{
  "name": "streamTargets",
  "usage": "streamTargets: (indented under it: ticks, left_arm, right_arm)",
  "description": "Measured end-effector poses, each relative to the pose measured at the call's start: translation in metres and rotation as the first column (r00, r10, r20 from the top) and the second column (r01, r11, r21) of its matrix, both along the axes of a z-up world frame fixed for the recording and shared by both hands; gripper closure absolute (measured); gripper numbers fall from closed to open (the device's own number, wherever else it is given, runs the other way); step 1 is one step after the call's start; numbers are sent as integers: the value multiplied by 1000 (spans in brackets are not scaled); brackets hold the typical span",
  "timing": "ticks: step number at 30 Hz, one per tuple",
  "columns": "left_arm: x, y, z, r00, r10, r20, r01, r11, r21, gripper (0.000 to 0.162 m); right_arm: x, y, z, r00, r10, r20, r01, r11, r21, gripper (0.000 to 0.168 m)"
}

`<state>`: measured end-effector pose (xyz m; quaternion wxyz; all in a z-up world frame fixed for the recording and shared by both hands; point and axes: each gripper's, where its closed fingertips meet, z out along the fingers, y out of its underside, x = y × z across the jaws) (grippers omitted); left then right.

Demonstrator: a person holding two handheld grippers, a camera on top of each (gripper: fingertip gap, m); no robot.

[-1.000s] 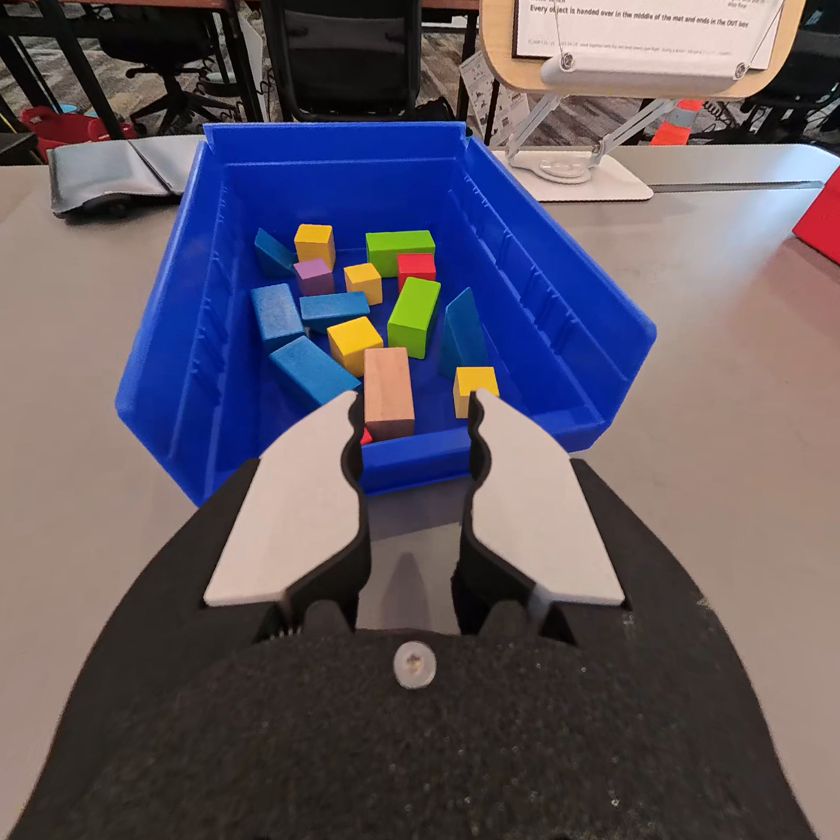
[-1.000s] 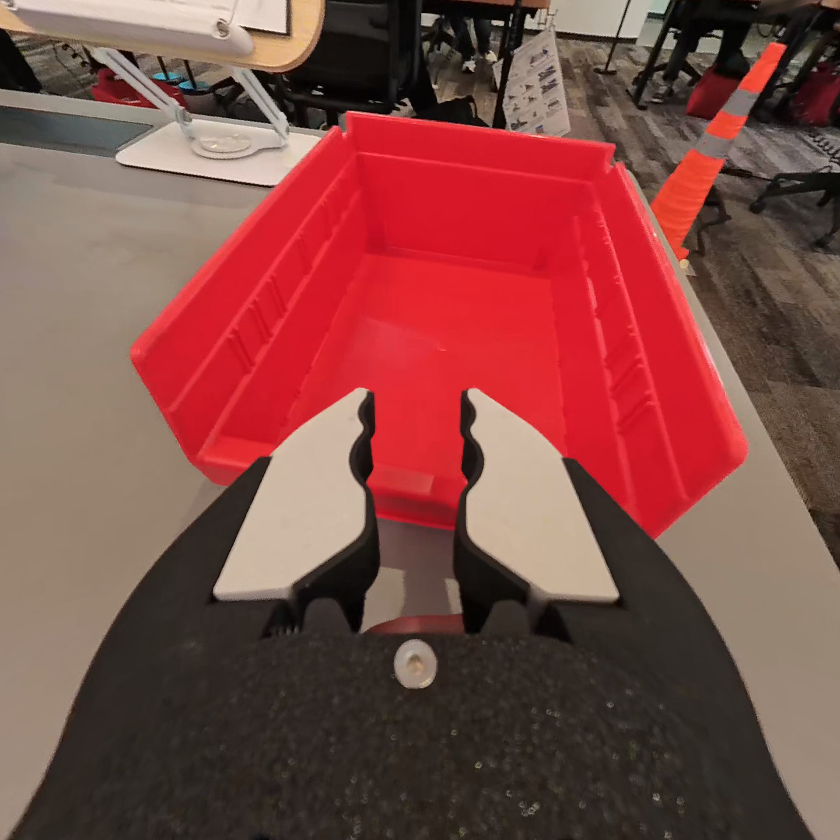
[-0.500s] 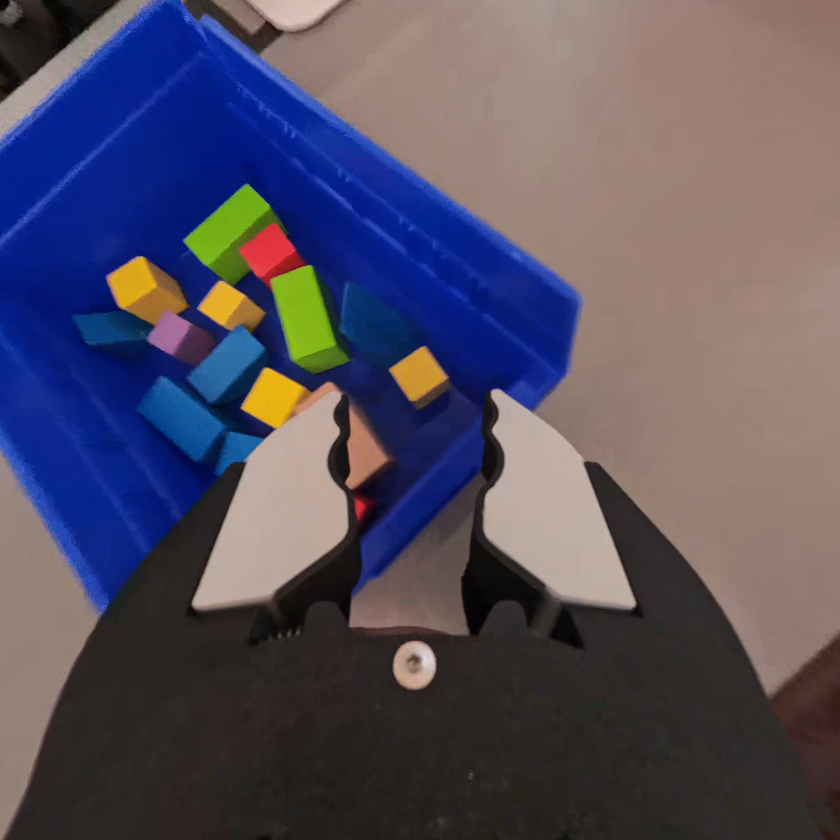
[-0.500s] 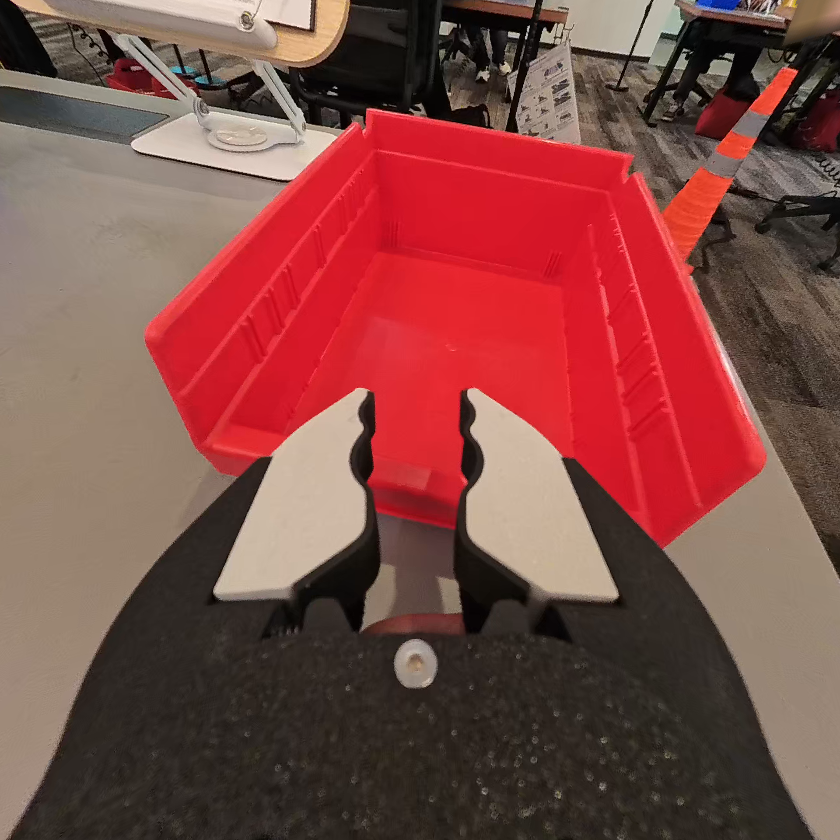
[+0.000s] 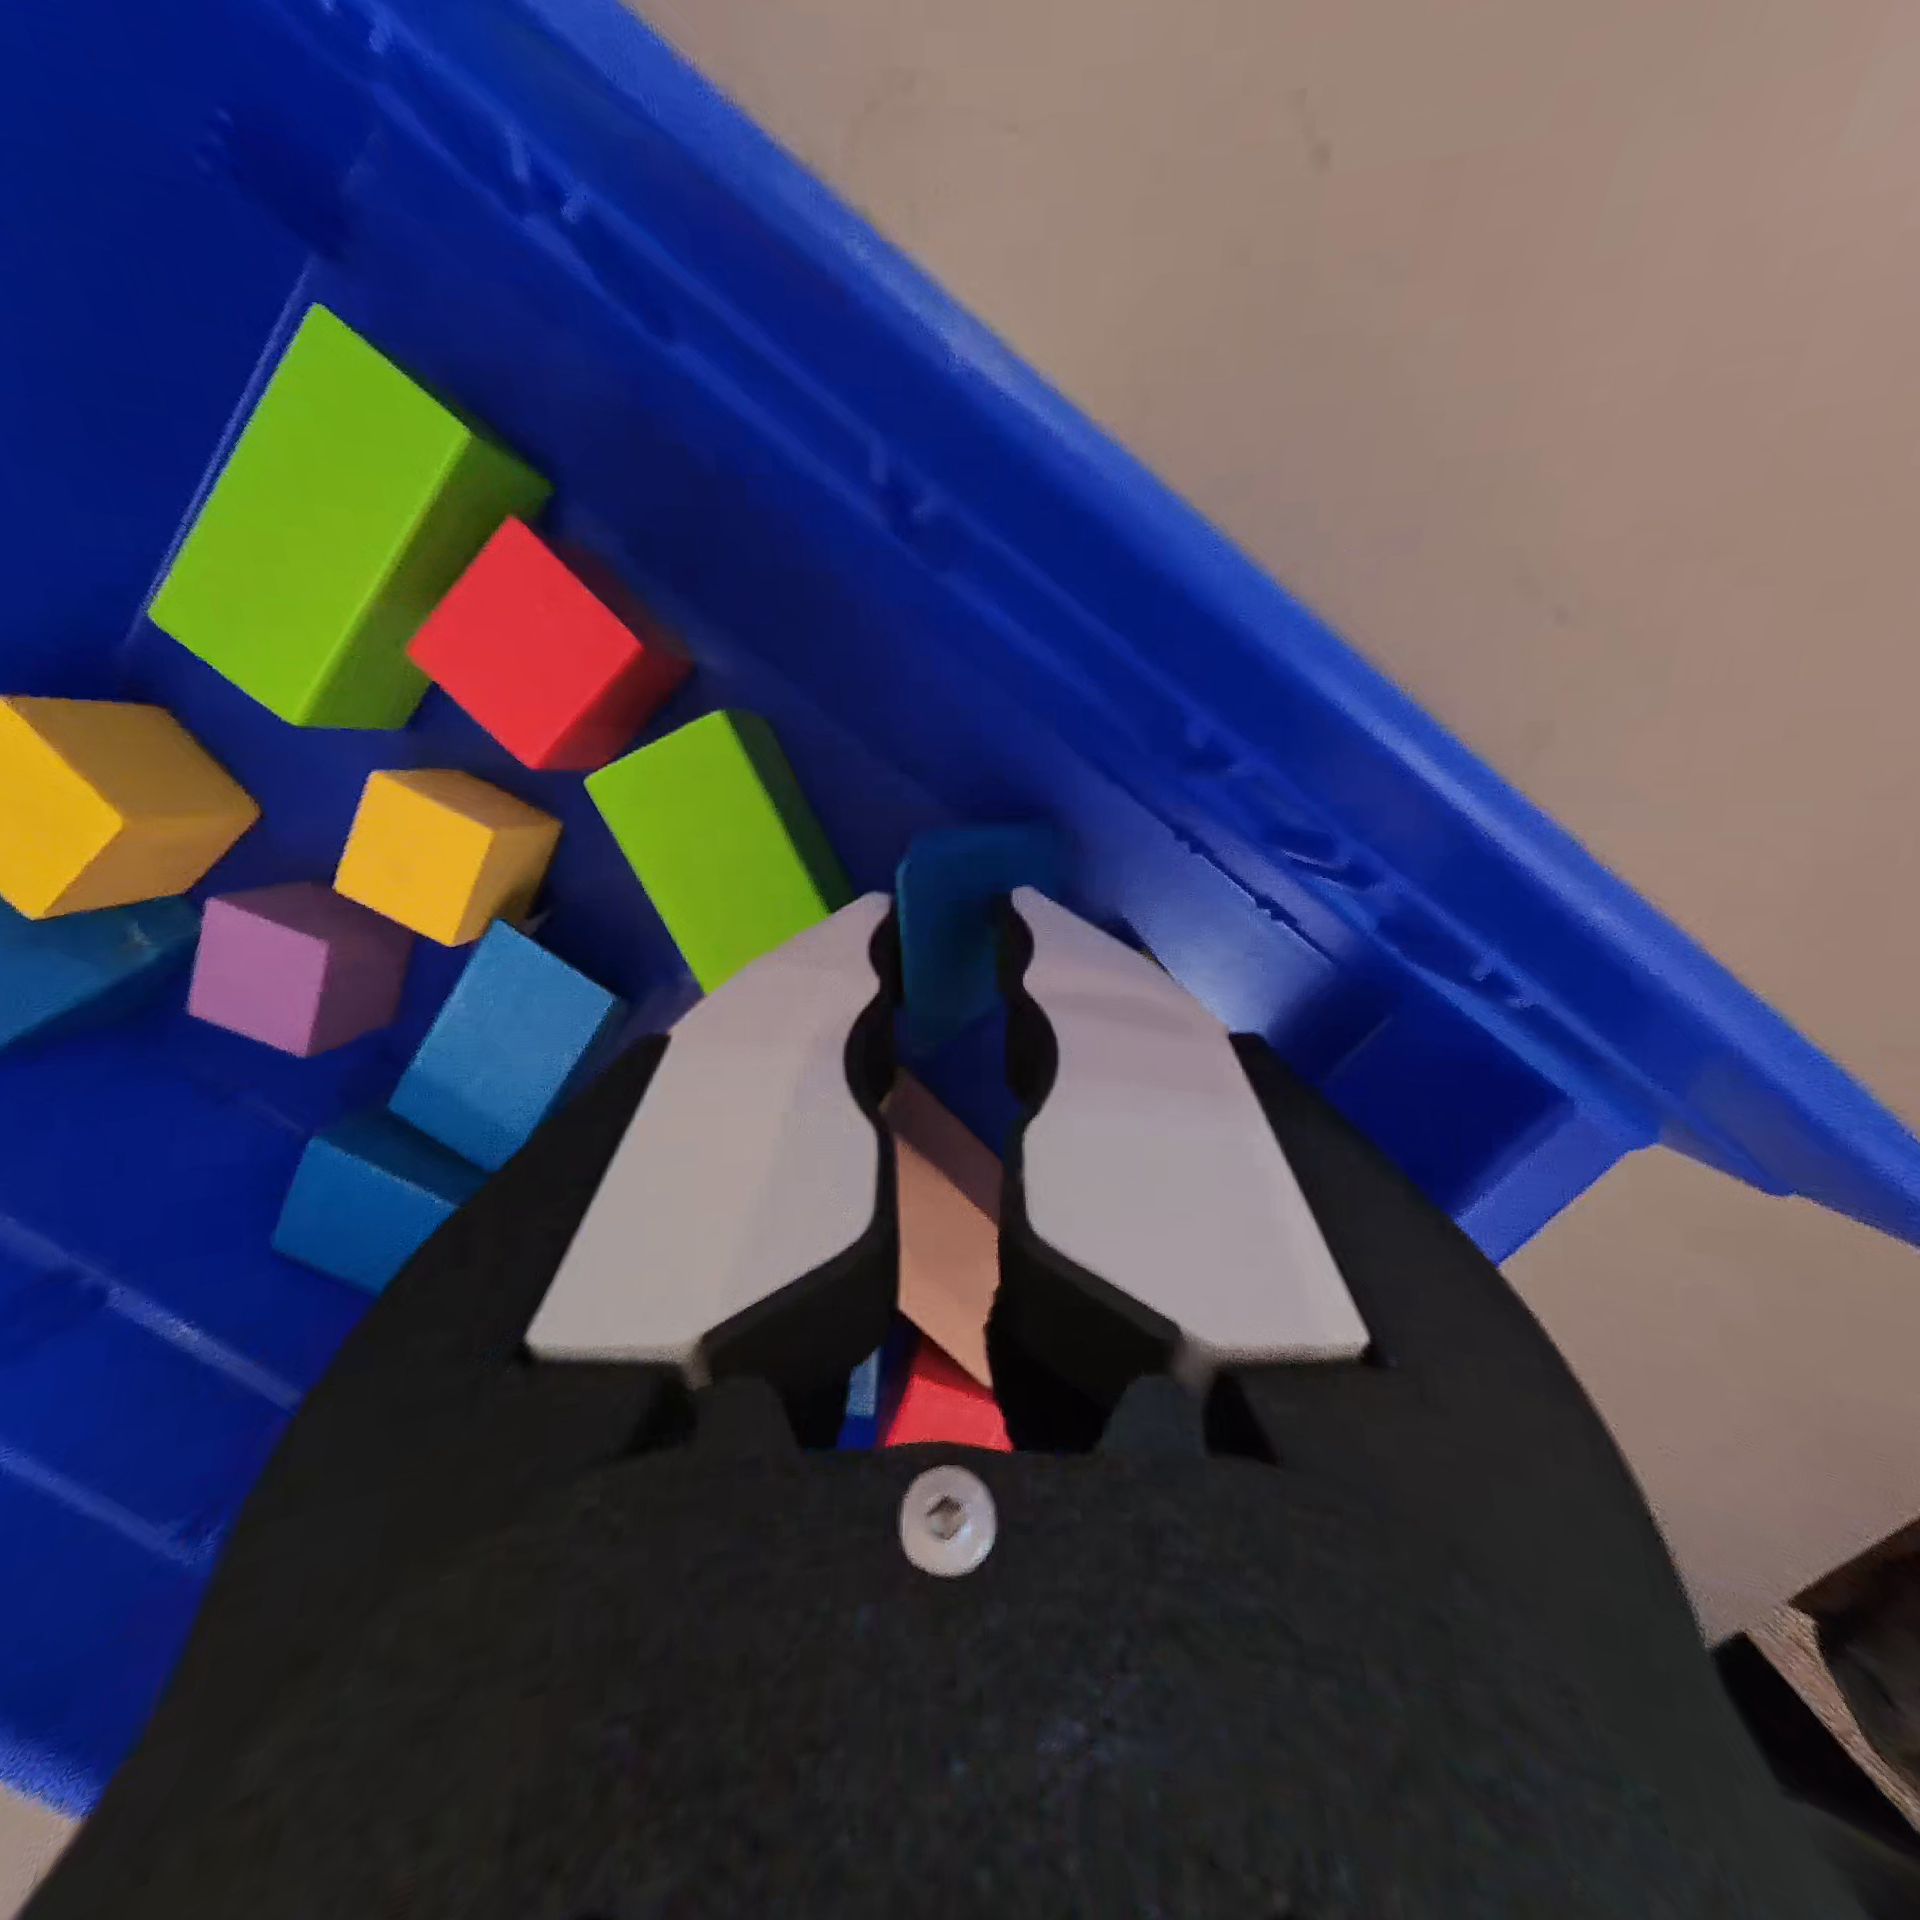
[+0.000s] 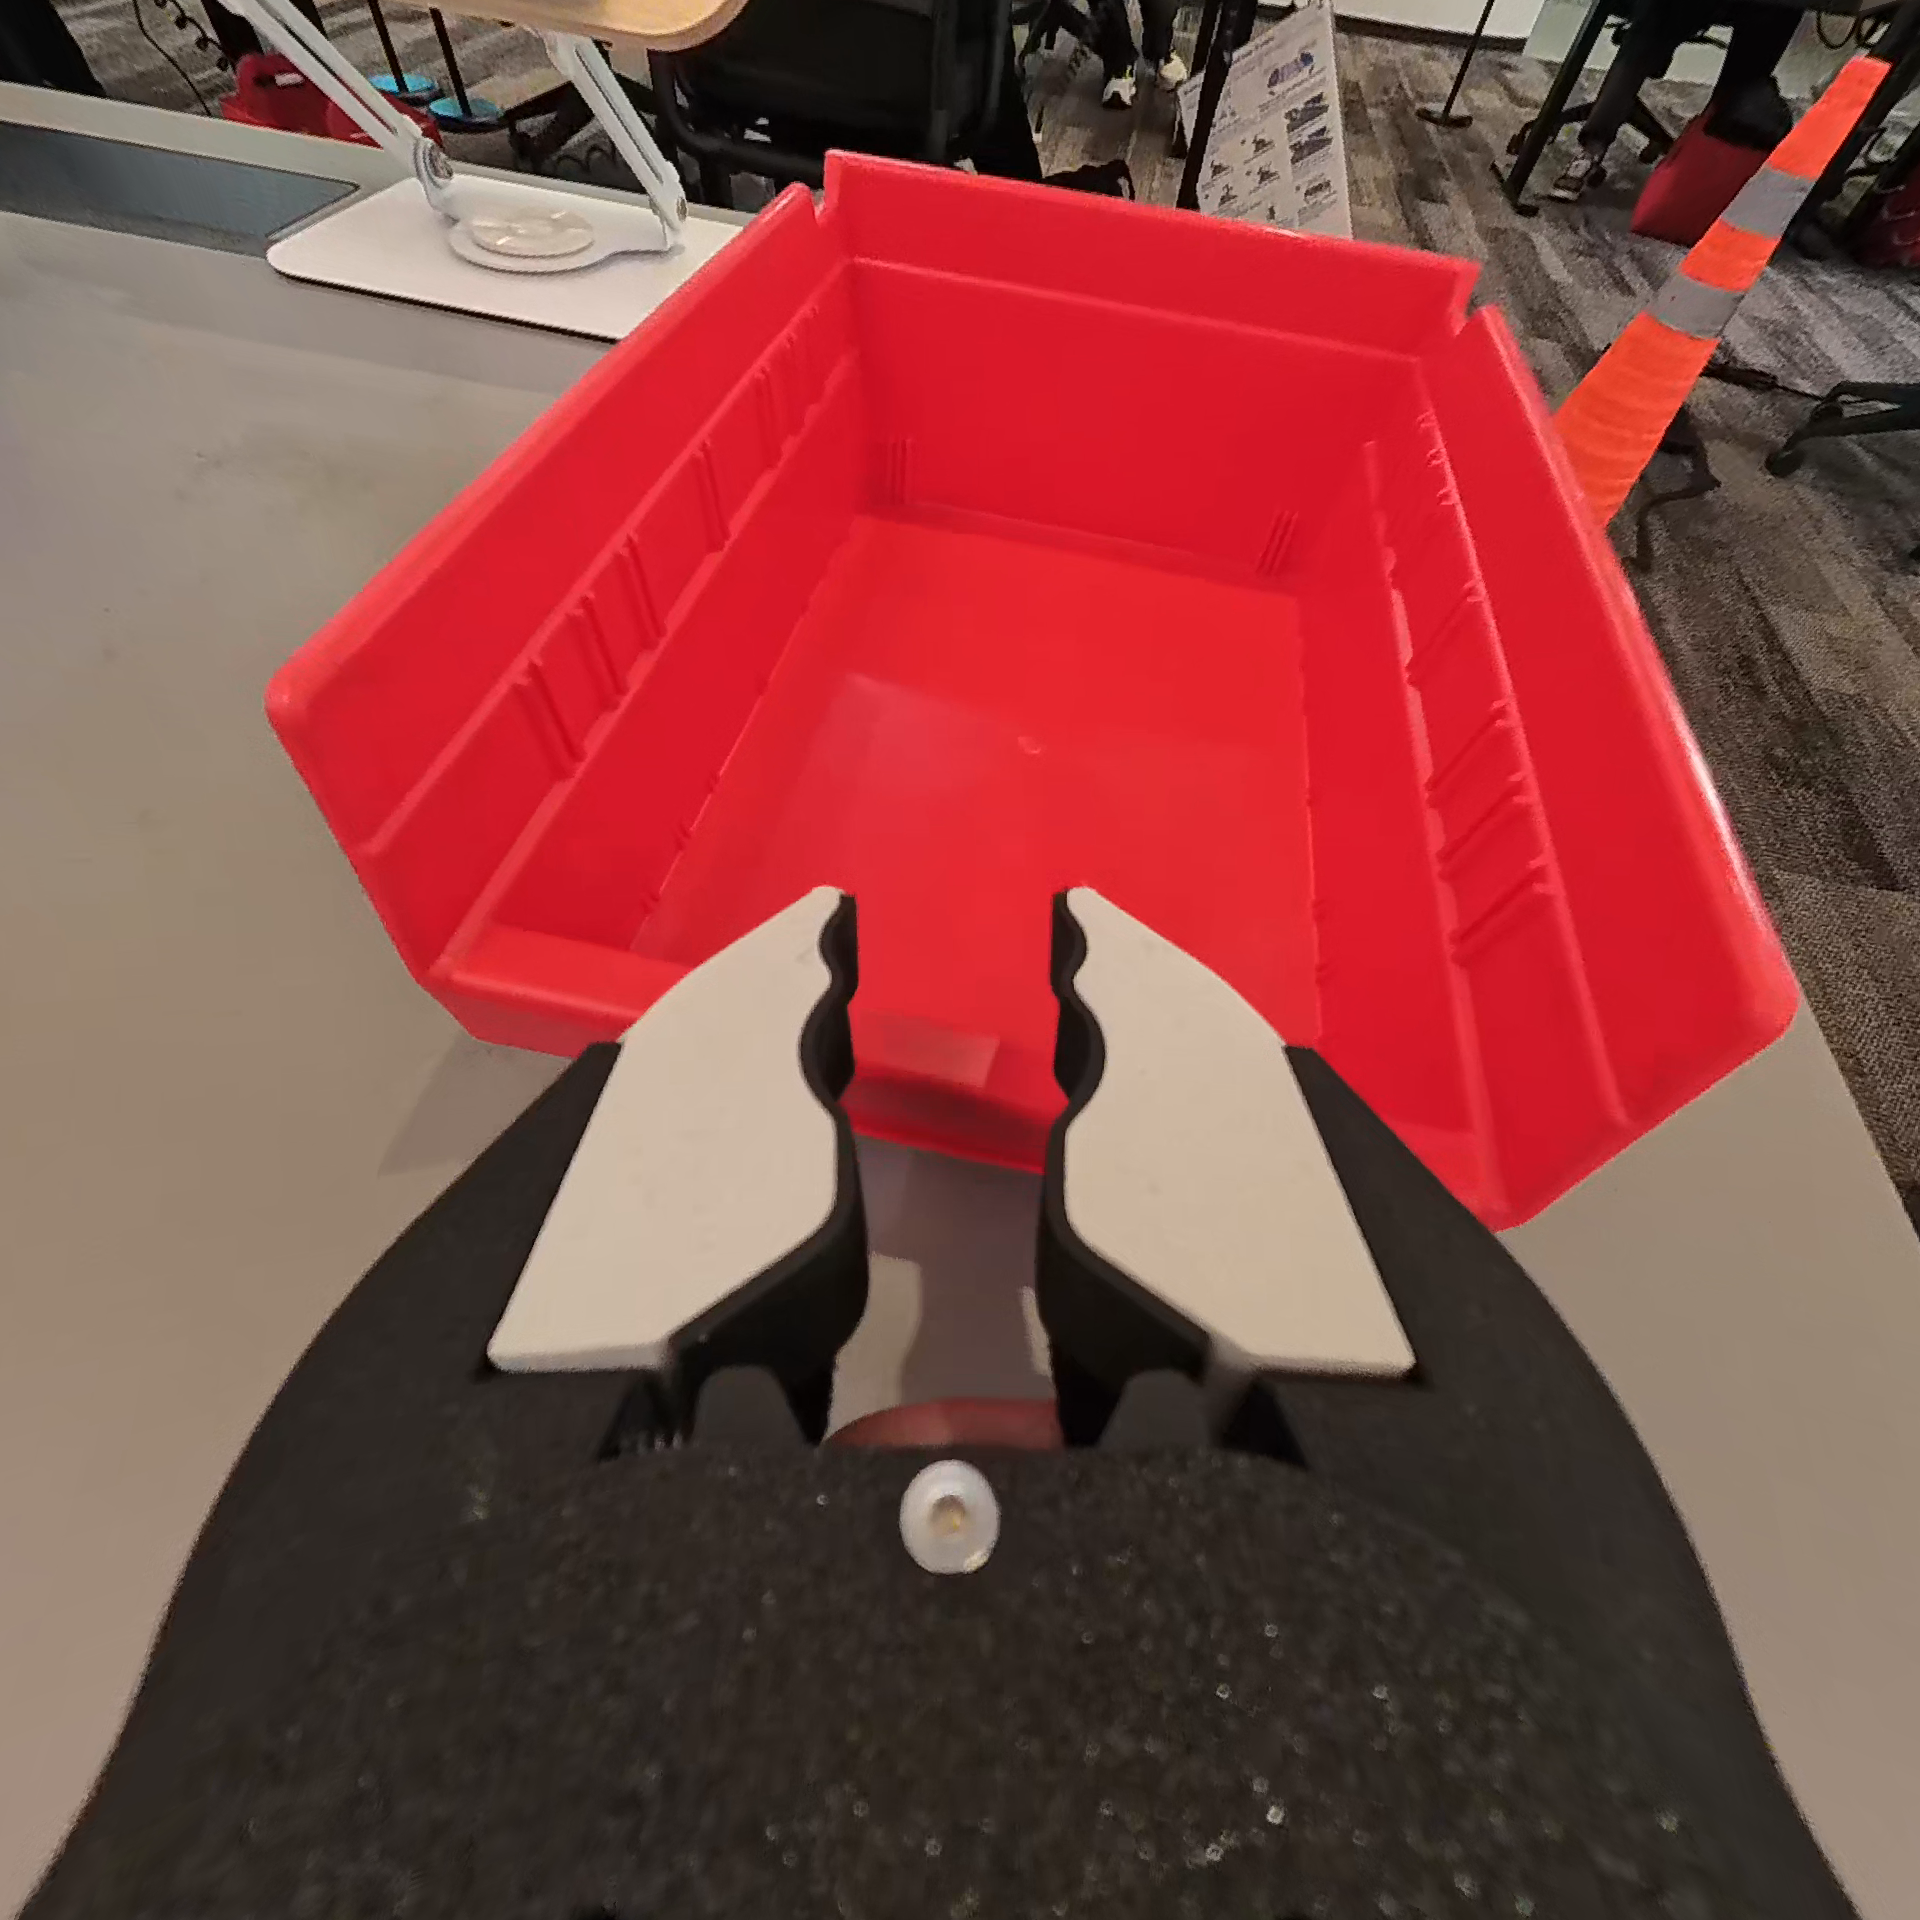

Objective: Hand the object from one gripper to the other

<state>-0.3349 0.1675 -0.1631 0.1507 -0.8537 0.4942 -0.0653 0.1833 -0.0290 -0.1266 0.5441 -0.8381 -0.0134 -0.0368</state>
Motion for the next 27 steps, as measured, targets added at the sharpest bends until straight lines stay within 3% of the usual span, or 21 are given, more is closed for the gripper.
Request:
streamTargets:
  ticks: [5,9,11,14,16,18,20,23,25,27]
  left_arm:
    - [-13,-3,8,1000,12,-1,-12,1000,6,148]
    - [-18,2,47,947,162,278,-166,986,-9,148]
    - [-21,4,74,841,276,465,-263,960,-94,148]
    - [-21,0,108,611,430,664,-315,903,-293,148]
    - [-10,-8,126,466,489,737,-244,872,-424,148]
    - [13,-23,139,390,515,764,-122,851,-511,148]
    - [45,-43,144,389,501,773,-2,840,-543,148]
    - [97,-70,136,469,453,758,83,832,-548,148]
    - [129,-87,130,498,448,742,149,799,-582,148]
    - [153,-95,124,502,472,725,188,758,-624,148]
  right_arm:
    - [-8,-2,15,1000,13,15,-13,999,50,134]
    - [-41,2,51,994,105,-20,-100,978,182,135]
    - [-68,4,64,985,174,-20,-164,956,241,135]
    - [-122,12,77,948,314,-52,-282,905,317,135]
    - [-163,21,82,902,428,-54,-390,861,326,135]
    - [-204,32,83,844,535,-42,-498,809,311,135]
    - [-238,46,84,789,614,-13,-587,759,280,135]
    - [-283,63,92,692,721,44,-708,665,240,134]
    - [-306,71,94,623,778,78,-775,601,197,130]
    - [-317,79,87,598,791,132,-801,584,131,126]
